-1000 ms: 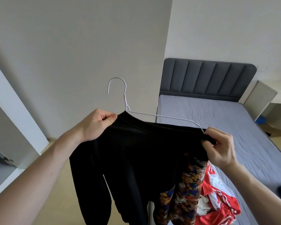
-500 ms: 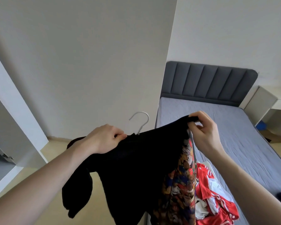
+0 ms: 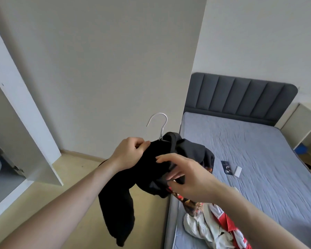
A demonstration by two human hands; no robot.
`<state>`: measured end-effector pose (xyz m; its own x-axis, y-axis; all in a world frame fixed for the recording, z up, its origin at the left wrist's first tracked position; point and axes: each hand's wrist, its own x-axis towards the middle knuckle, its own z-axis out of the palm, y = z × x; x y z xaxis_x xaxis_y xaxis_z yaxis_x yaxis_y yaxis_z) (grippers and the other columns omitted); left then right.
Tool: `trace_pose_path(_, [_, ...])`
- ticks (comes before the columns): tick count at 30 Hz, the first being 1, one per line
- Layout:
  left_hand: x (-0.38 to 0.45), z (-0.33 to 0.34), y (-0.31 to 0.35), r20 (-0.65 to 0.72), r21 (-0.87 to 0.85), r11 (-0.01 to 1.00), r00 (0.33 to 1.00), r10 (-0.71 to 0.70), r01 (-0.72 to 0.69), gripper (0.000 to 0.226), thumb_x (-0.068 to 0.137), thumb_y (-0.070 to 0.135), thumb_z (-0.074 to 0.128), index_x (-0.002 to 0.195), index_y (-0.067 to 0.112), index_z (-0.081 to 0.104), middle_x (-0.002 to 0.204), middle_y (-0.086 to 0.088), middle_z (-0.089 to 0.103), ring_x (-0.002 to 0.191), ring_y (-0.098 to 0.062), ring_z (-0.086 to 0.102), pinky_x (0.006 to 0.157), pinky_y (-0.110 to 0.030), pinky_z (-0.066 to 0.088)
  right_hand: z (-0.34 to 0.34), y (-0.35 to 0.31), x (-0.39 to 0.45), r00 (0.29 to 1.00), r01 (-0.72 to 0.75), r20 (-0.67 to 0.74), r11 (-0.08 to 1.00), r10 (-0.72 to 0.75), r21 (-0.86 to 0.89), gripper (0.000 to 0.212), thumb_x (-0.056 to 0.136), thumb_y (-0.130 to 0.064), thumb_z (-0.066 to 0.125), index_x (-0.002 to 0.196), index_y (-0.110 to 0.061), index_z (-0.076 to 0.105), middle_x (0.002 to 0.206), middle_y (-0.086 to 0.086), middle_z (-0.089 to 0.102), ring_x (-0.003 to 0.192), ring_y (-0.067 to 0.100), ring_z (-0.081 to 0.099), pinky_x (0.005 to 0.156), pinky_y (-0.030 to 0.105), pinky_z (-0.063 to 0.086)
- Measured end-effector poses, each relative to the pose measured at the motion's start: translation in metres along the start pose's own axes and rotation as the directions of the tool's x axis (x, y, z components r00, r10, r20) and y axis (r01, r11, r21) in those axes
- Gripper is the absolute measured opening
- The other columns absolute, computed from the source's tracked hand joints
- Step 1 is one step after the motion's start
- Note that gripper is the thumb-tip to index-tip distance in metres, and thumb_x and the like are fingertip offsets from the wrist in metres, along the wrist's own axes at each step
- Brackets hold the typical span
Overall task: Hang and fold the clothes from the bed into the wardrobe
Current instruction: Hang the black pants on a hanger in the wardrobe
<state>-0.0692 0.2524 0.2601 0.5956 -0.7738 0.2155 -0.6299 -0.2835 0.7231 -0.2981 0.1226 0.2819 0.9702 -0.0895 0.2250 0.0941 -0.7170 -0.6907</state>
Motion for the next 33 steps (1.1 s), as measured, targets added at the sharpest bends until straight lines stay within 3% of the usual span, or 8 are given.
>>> trace_pose_path(5, [-0.002,-0.017,0.001,-0.028,-0.05,0.999,1.0,-0.003,0.002,0.05,0.101,0.045,0.052,0.063,0.014,0.044,0.053,0.008,0.04,0.053,-0.01,0.041,0.06,-0.034,0.035,-0.034,0.03,-0.005,0.917,0.014,-0.395,0.994,-0.056,-0.109,0.067,0.081,0.0,0.073,0.129,-0.042,0.055,0.139,-0.019,0.053,0.092,0.014,0.07,0.068,0.026,0.059])
trace_pose_path(8, [-0.002,-0.025,0.01,-0.078,-0.031,0.999,0.997,0.006,-0.009,0.052,0.102,0.041,0.054,0.061,0.015,0.035,0.053,0.008,0.031,0.052,-0.01,0.034,0.057,-0.031,0.031,-0.057,0.057,-0.002,0.837,-0.073,-0.547,0.987,-0.018,-0.144,0.068,0.085,-0.004,0.078,0.131,-0.046,0.05,0.132,-0.026,0.046,0.104,0.01,0.061,0.077,0.022,0.054])
trace_pose_path(12, [-0.001,-0.035,0.016,-0.103,-0.075,0.997,0.994,0.027,-0.035,0.052,0.099,0.043,0.054,0.064,0.013,0.029,0.057,0.007,0.025,0.054,-0.01,0.027,0.053,-0.025,0.024,-0.07,0.085,0.01,0.898,-0.188,-0.439,0.925,0.026,-0.329,0.047,0.095,-0.022,0.072,0.138,-0.035,0.059,0.131,-0.019,0.054,0.121,0.017,0.044,0.1,0.038,0.043])
trace_pose_path(15, [-0.001,-0.038,0.024,-0.136,-0.026,0.999,0.991,0.016,-0.02,0.053,0.102,0.04,0.055,0.064,0.014,0.028,0.056,0.01,0.024,0.053,-0.009,0.026,0.053,-0.024,0.023,-0.071,0.084,0.029,0.941,-0.134,-0.338,0.952,0.035,-0.274,0.042,0.095,-0.006,0.063,0.127,-0.034,0.068,0.111,-0.022,0.065,0.105,0.008,0.06,0.093,0.036,0.053])
trace_pose_path(18, [-0.006,-0.038,0.03,-0.14,0.046,0.998,0.99,-0.026,0.032,0.053,0.102,0.041,0.055,0.065,0.012,0.032,0.054,0.009,0.026,0.052,-0.01,0.028,0.055,-0.03,0.027,-0.062,0.074,0.047,0.911,-0.167,-0.385,0.986,0.146,-0.021,0.013,0.09,-0.038,0.077,0.102,-0.04,0.072,0.086,-0.023,0.071,0.084,-0.001,0.068,0.076,0.016,0.054])
trace_pose_path(24, [-0.023,-0.04,0.038,-0.168,0.117,0.984,0.979,-0.11,0.131,0.053,0.103,0.041,0.055,0.065,0.013,0.032,0.054,0.007,0.027,0.053,-0.01,0.029,0.057,-0.034,0.028,-0.04,0.068,0.065,0.965,-0.197,-0.184,0.979,0.185,-0.051,0.053,0.068,-0.086,0.07,0.095,-0.04,0.068,0.082,-0.025,0.071,0.076,-0.002,0.067,0.068,0.018,0.053])
trace_pose_path(29, [-0.042,-0.039,0.031,-0.22,0.11,0.968,0.955,-0.199,0.227,0.054,0.103,0.043,0.054,0.063,0.016,0.03,0.054,0.008,0.026,0.052,-0.009,0.027,0.056,-0.032,0.026,-0.02,0.07,0.084,0.977,-0.21,-0.087,0.956,0.197,-0.203,0.011,0.08,-0.039,0.075,0.082,-0.033,0.066,0.071,-0.015,0.068,0.072,0.007,0.064,0.068,0.026,0.051])
trace_pose_path(33, [-0.059,-0.041,0.019,-0.311,0.086,0.945,0.91,-0.275,0.315,0.055,0.103,0.042,0.054,0.06,0.019,0.028,0.053,0.009,0.026,0.052,-0.009,0.027,0.055,-0.031,0.025,0.0,0.051,0.101,0.997,-0.077,-0.012,0.997,0.077,0.026,0.014,0.086,-0.021,0.063,0.079,-0.032,0.067,0.073,-0.013,0.071,0.066,0.009,0.067,0.063,0.028,0.057])
